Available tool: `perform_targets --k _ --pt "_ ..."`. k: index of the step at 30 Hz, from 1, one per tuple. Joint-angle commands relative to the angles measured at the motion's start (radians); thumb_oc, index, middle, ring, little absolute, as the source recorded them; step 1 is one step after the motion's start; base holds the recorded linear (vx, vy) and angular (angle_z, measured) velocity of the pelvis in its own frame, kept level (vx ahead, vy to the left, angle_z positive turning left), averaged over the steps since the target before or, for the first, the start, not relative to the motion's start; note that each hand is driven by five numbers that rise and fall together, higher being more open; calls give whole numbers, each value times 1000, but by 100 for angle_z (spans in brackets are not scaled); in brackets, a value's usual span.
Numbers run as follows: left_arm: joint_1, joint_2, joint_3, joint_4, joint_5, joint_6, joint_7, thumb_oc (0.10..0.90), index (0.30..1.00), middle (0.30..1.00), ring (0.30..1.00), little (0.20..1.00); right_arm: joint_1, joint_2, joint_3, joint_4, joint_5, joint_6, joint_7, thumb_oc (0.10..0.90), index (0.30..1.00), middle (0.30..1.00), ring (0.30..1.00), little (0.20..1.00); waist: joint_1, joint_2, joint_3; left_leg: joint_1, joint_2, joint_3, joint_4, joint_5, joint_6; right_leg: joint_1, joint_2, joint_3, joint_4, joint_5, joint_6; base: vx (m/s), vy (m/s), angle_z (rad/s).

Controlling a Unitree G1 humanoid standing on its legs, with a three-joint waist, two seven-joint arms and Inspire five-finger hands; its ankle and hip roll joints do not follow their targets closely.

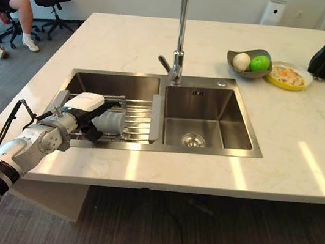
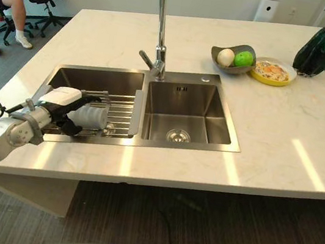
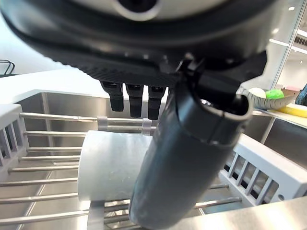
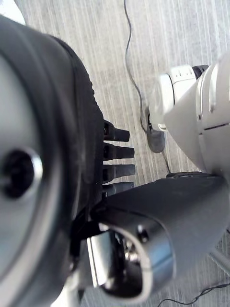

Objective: Place the dishes in the dishwasher.

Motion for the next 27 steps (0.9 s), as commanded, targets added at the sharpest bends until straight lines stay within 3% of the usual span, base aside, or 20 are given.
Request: perform_targets --k 1,14,27 --pt "-197 104 82 25 -48 0 32 800 900 900 900 900 51 16 40 29 -35 20 17 800 900 900 900 900 -24 -40 -12 -10 -70 -21 3 -9 33 56 -8 -6 11 59 42 11 10 -7" --pt "-339 117 -47 130 77 47 39 800 900 900 900 900 37 5 44 24 -30 25 18 800 900 900 900 900 -31 -32 6 -7 -71 -10 3 -15 37 51 -9 -1 11 60 48 5 4 -3" --pt "-406 81 -86 258 85 92 17 800 900 900 900 900 30 4 56 30 -33 41 28 800 900 900 900 900 -25 -37 18 -2 -72 -7 3 -20 40 54 -7 6 11 56 48 2 1 0"
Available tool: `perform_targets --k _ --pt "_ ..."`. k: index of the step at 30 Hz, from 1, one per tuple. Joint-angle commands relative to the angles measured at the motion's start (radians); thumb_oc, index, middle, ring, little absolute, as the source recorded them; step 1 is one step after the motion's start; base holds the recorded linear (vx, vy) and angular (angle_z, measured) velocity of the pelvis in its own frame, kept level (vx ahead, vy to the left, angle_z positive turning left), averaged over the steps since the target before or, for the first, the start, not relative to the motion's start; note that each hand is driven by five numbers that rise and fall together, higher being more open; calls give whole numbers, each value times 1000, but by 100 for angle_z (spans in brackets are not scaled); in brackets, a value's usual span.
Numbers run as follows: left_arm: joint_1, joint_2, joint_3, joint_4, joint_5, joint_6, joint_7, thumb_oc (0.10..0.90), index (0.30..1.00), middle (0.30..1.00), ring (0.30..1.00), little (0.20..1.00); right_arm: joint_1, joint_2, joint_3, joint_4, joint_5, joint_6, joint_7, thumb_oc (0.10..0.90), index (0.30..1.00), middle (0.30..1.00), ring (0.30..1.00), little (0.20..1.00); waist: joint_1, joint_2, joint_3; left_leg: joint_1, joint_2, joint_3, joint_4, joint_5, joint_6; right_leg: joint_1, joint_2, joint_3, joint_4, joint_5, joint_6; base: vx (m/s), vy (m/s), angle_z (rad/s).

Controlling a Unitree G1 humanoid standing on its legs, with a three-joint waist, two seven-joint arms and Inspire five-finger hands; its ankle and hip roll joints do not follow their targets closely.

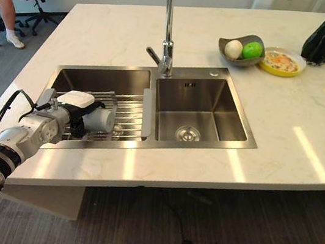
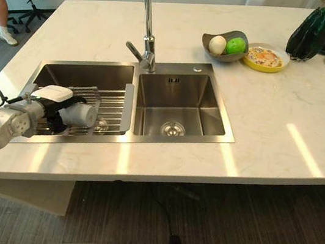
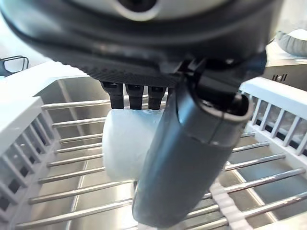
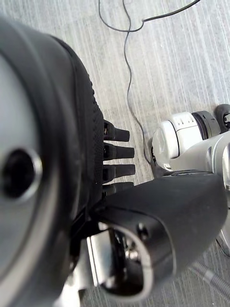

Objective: Place the dishes in the dishwasher.

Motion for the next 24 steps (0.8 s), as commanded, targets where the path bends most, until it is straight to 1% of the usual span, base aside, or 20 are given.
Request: perform_targets --k 1,5,11,12,15,22,24 --pt "-238 57 65 39 10 23 53 800 900 900 900 900 22 12 51 0 -30 0 25 800 900 900 900 900 1 -44 -18 4 -75 -32 3 -20 41 71 -17 -18 11 45 50 0 0 0" --pt "-232 50 70 34 -10 23 45 800 900 900 900 900 19 17 52 3 -26 2 23 800 900 900 900 900 4 -44 -18 6 -76 -36 3 -22 41 75 -18 -24 11 41 50 0 0 0" --pt "-234 31 51 51 -26 16 35 800 900 900 900 900 10 18 57 15 -27 2 24 800 900 900 900 900 3 -45 -19 11 -77 -40 3 -24 41 81 -17 -29 11 36 50 0 0 0" --pt "-218 13 60 41 -41 19 31 800 900 900 900 900 3 23 55 19 -23 3 20 800 900 900 900 900 5 -46 -18 12 -76 -43 3 -25 42 82 -17 -31 11 35 49 0 0 0" --pt "-203 5 69 26 -46 20 28 800 900 900 900 900 4 25 54 20 -22 2 19 800 900 900 900 900 5 -46 -16 13 -76 -43 3 -26 42 82 -16 -31 11 34 49 0 0 0" --pt "-191 -17 70 33 -19 28 29 800 900 900 900 900 3 22 49 23 -21 2 17 800 900 900 900 900 4 -49 -9 11 -75 -39 3 -27 43 80 -16 -28 11 35 49 0 0 0" --pt "-199 -27 64 50 -2 41 25 800 900 900 900 900 1 21 47 21 -21 4 14 800 900 900 900 900 4 -50 -3 8 -75 -38 3 -26 44 75 -16 -26 11 39 50 0 0 0"
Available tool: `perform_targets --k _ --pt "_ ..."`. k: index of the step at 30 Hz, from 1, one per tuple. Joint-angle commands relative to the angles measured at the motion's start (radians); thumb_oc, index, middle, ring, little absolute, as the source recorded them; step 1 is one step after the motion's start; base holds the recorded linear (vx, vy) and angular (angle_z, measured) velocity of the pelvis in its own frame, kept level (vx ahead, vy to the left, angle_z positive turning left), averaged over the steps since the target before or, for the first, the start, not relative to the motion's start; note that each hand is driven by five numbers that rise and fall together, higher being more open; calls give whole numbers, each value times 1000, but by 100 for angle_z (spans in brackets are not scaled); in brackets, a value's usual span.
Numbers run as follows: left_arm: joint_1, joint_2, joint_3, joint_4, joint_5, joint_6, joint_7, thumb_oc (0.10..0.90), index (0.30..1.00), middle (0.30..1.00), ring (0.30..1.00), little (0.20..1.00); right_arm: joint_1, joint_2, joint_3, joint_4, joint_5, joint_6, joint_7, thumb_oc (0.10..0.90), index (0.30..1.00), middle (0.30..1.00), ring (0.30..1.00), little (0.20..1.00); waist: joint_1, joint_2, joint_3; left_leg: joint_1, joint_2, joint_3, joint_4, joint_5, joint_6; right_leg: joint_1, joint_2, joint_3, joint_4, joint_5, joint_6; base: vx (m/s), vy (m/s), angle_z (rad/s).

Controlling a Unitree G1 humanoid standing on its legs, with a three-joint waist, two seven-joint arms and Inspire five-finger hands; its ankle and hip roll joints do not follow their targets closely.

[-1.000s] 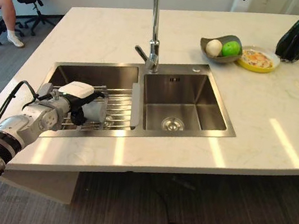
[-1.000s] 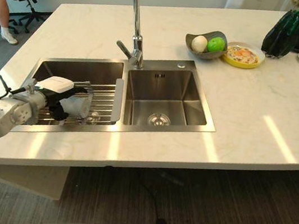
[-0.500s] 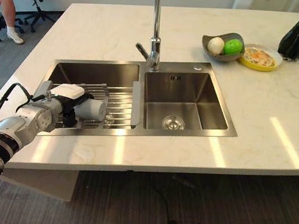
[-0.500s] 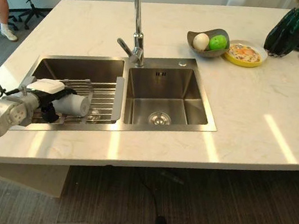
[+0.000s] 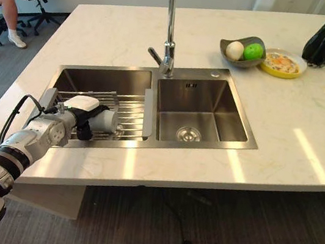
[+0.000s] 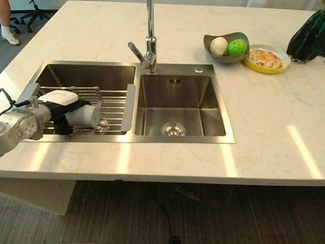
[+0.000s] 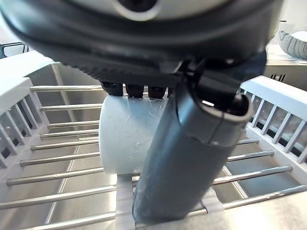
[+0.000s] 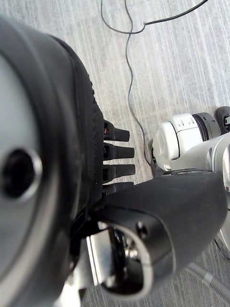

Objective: Place the dishes in the dishwasher.

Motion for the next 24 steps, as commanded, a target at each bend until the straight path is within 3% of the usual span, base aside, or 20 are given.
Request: perform_targets --k 1,2,10,16,21,23,24 --pt "-201 32 61 51 16 33 32 723 785 785 785 785 9 20 38 11 -21 -1 14 800 900 900 900 900 1 -47 -2 2 -75 -34 3 -25 44 67 -17 -21 11 38 51 0 0 0" --pt "-208 27 54 60 23 37 29 400 300 300 300 300 8 18 37 11 -21 0 14 800 900 900 900 900 1 -48 0 2 -75 -34 3 -25 44 66 -17 -19 11 39 51 -32 15 -1" --pt "-184 30 29 7 28 0 10 400 300 300 300 300 -1 19 47 15 -29 -3 20 800 900 900 900 900 2 -54 7 0 -73 -29 3 -28 45 62 -16 -19 11 40 53 0 0 0" --pt "-109 114 30 -151 44 -93 56 400 300 300 300 300 8 15 50 4 -34 -28 16 800 900 900 900 900 2 -57 -6 0 -70 -20 3 -29 39 61 -16 -20 11 40 55 0 0 0" --pt "-66 146 68 -224 135 -130 177 400 300 300 300 300 8 12 50 -13 -26 -42 10 800 900 900 900 900 8 -67 -25 1 -65 -25 3 -26 34 67 -14 -24 11 37 53 -11 -25 0" --pt "-4 162 150 -299 183 -145 302 400 300 300 300 300 16 37 65 -24 -26 -53 -3 800 900 900 900 900 20 -81 -38 -5 -61 -32 3 -14 27 67 -14 -30 11 41 48 -27 -58 4" --pt "5 163 158 -303 183 -144 301 400 300 300 300 300 15 35 67 -24 -26 -53 -4 800 900 900 900 900 17 -80 -39 -5 -61 -32 3 -14 27 67 -14 -31 11 41 48 -52 -76 6"
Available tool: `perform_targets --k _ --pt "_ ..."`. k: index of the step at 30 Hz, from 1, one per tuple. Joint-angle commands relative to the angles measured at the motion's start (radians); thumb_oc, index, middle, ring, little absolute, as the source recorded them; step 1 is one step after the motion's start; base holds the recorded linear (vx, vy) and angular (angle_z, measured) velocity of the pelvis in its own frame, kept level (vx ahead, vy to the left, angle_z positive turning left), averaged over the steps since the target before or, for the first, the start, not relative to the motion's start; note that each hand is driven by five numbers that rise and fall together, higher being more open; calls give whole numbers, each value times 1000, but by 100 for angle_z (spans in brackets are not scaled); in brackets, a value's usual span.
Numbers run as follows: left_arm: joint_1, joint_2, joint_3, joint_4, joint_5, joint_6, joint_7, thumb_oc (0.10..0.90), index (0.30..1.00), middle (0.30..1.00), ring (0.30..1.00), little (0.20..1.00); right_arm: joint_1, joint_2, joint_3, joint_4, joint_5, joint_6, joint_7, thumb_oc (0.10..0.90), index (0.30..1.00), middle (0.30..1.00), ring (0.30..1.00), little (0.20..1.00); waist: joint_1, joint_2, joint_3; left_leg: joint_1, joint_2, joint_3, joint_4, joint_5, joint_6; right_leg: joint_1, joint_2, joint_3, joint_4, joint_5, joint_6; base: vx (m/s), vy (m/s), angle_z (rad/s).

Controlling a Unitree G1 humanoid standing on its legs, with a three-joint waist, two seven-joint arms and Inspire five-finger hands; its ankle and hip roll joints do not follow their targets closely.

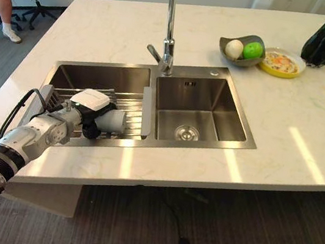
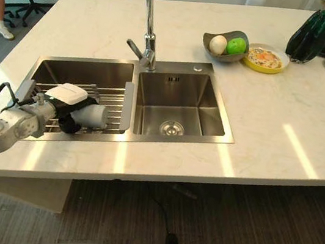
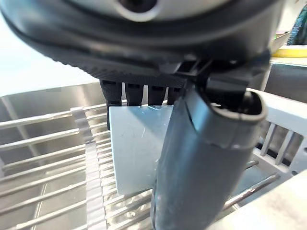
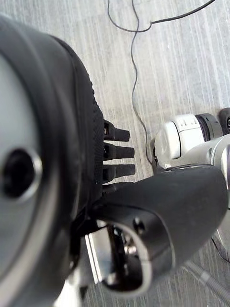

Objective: Place the dishes in the dishwasher.

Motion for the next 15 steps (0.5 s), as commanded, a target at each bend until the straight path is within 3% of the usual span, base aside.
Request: perform_targets --k 1,7,8,13,15 --pt "-10 85 199 -154 48 -27 230 400 300 300 300 300 16 45 27 -3 -26 -32 -12 800 900 900 900 900 15 -63 -55 -12 -67 -41 2 -13 25 58 -14 -33 11 37 49 -17 -55 6" --pt "193 34 494 -411 95 -15 419 400 300 300 300 300 4 91 21 22 -30 -44 -46 800 900 900 900 900 51 -85 -68 -18 -52 -77 2 -1 12 68 -2 -65 11 24 31 -14 -125 14" --pt "250 -4 594 -496 95 -16 470 400 300 300 300 300 -2 101 22 29 -34 -48 -55 800 900 900 900 900 63 -87 -71 -15 -45 -87 2 6 7 72 6 -72 11 18 23 1 -143 17" --pt "290 -55 715 -603 86 -25 528 400 300 300 300 300 1 92 25 32 -34 -53 -55 800 900 900 900 900 77 -88 -65 -26 -36 -112 24 18 -4 78 13 -86 11 12 6 -11 -142 13" --pt "310 -125 775 -650 58 -28 573 400 300 300 300 300 1 92 24 31 -34 -56 -61 800 900 900 900 900 95 -91 -57 -47 -33 -131 52 19 -12 81 14 -106 12 5 -2 -28 -159 26"
